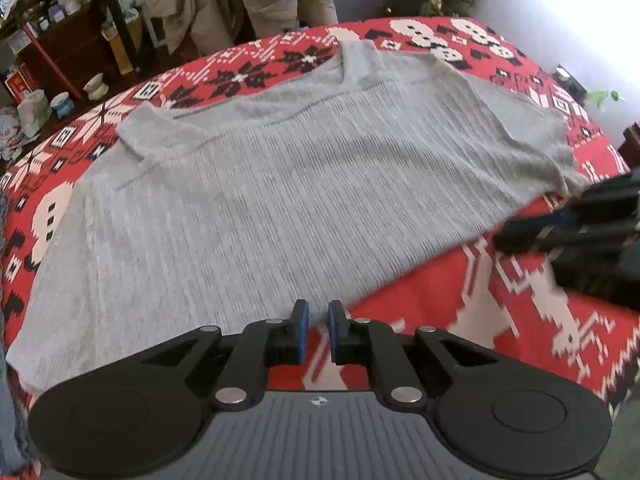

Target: Fold clothes

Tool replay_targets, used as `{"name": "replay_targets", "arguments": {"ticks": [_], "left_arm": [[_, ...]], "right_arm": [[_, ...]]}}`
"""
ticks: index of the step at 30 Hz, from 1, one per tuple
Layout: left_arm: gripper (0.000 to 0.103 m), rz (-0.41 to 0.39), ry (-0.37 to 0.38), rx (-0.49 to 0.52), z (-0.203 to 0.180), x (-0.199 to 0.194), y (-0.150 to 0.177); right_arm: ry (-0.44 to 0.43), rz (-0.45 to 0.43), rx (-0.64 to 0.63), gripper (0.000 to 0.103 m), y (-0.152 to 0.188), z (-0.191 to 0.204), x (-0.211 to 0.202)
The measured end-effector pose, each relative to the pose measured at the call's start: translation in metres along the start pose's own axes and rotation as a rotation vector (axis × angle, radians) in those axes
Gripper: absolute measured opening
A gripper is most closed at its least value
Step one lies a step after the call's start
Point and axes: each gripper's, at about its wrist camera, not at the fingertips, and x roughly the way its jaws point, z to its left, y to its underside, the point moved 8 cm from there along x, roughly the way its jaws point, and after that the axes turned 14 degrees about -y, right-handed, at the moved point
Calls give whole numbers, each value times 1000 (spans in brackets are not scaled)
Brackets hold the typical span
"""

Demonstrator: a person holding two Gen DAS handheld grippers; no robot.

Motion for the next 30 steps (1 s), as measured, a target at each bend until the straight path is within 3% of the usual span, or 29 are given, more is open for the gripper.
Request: {"name": "replay_targets", "arguments": {"ticks": [4,9,14,15,16,18,23,26,29,30], "left_arm": [[10,-8,26,19,-9,-10,1],[10,-35,60,57,-38,-12,-14],[10,-106,103,135,-78,-17,-43],[10,-124,111,164,-88,-19,-48],[10,-133,115,190,-95,-18,-50],[10,-151,121,242,-110,-18,-53],[10,-196,138,371,-146,-17,-60],[10,-223,148,449,-168,-17,-65],[10,-235,156,473,-179,-18,-69],[10,-234,156,469,-179,-17,-70]], "right_arm": [[74,-87,114,29,5,-36,-44],[195,-104,293,30,23,-106,-71],[165,-95,381,29,32,-138,-66],[159,-88,381,23,32,-139,-63],[154,-80,381,8,32,-139,-60],[173,-86,364,3,33,-140,-62],[195,-105,426,3,44,-153,-76],[178,-77,376,3,45,-151,-70],[147,-104,387,14,38,-153,-77],[153,-133,395,25,33,-159,-84]]}}
